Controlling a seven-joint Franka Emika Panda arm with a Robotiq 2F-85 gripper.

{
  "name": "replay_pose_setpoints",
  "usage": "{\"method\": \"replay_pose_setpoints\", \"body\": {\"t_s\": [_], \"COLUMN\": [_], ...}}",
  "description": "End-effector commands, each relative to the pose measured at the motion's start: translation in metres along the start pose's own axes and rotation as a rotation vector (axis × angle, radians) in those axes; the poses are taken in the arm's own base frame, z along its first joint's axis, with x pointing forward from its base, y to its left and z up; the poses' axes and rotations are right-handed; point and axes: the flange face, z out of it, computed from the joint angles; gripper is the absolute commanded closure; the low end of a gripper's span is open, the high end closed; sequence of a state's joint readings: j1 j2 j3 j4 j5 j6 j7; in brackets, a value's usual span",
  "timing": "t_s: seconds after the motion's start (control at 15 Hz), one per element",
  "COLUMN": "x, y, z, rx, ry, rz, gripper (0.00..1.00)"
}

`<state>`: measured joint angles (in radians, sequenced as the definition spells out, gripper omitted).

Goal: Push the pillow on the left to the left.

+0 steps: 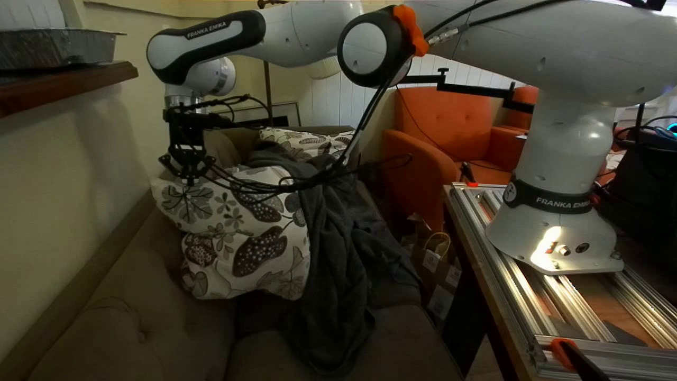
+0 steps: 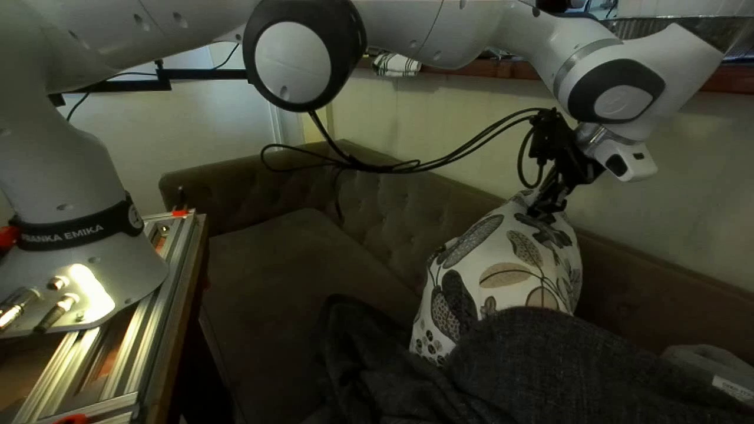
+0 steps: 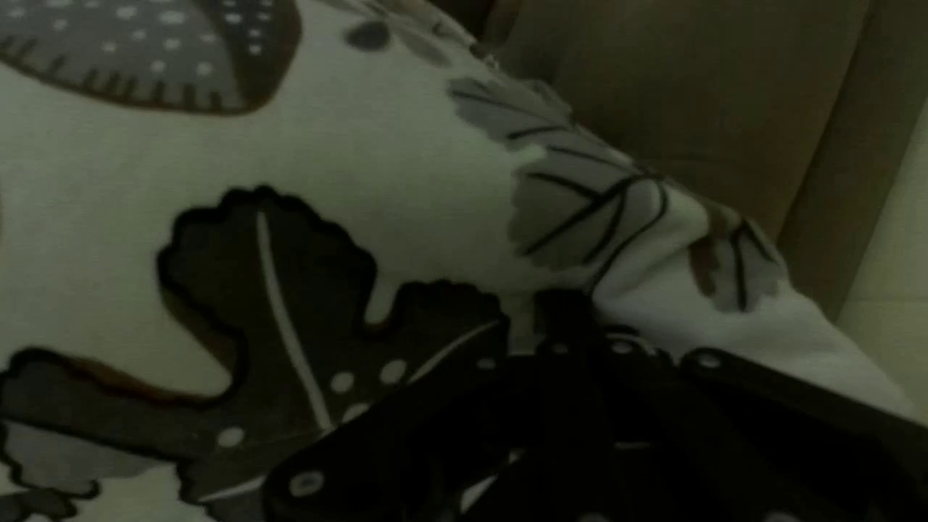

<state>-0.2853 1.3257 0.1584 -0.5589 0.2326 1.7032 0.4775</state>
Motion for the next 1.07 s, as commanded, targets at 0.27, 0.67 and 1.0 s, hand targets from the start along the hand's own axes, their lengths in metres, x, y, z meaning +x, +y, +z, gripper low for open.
{"method": "replay_pose_setpoints", "body": {"t_s": [0.27,0.67,1.0], "x": [-0.085,-0.072,-0.029], "y": [-0.066,-0.056,-0.008], "z": [0.053,0.015,-0.061], "rx": [-0.069,-0.106,0.015], "ry": [-0.326,-0.23,-0.101], "rz": [-0.188,-0.173,-0.072], "gripper": [1.0,1.0,1.0]}}
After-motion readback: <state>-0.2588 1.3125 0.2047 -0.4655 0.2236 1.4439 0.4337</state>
